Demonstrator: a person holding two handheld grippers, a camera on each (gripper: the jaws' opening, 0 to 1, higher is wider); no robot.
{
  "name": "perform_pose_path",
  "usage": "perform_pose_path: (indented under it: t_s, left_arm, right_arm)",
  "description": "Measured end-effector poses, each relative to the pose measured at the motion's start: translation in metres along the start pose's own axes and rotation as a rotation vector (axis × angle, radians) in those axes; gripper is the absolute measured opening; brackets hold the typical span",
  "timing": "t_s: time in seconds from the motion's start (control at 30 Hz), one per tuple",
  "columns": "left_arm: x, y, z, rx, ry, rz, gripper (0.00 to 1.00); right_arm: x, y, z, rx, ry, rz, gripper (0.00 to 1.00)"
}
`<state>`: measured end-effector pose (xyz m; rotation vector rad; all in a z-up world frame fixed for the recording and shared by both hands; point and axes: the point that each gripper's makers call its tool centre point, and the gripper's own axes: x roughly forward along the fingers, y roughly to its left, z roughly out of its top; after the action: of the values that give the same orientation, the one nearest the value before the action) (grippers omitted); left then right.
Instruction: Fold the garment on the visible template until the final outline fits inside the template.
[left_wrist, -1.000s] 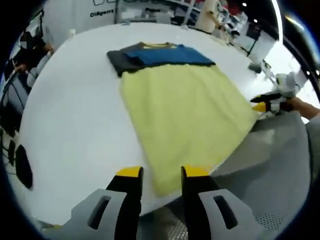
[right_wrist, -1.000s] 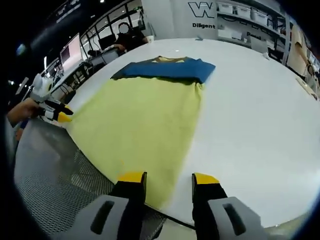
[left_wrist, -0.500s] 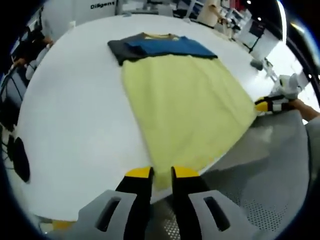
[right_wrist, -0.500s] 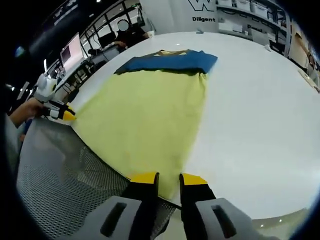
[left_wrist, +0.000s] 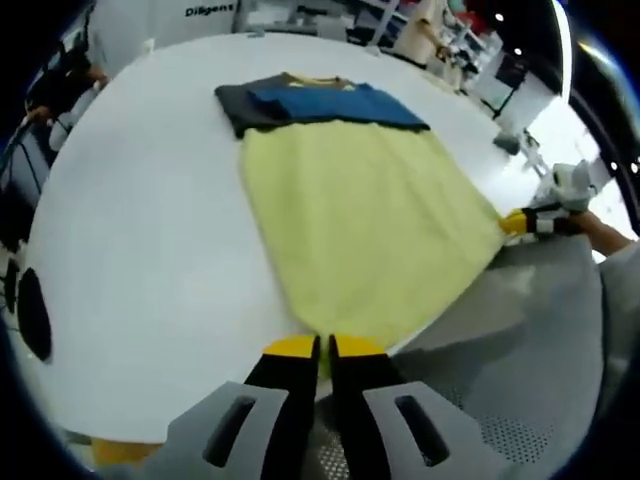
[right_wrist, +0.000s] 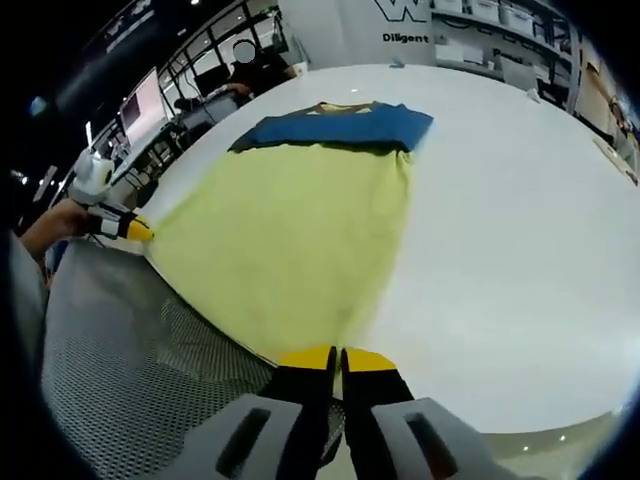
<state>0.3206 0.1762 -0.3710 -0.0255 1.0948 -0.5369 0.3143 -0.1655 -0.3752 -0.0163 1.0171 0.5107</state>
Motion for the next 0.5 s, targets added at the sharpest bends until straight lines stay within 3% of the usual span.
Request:
perform_pose_path:
  t_s: [0.3, 0.5]
  left_arm:
    - [-0.020, -0.008, 0.012, 0.025, -0.017, -0.033, 0.00]
    - [-0.025, -0.015, 0.003, 0.020, 0.016, -0.060, 0.00]
  right_arm:
    - [-0.013, 0.002, 0.011, 0.037, -0.044, 0.036, 0.00]
    - [-0.027, 0.002, 0.011, 0.060, -0.049, 0.055, 0.00]
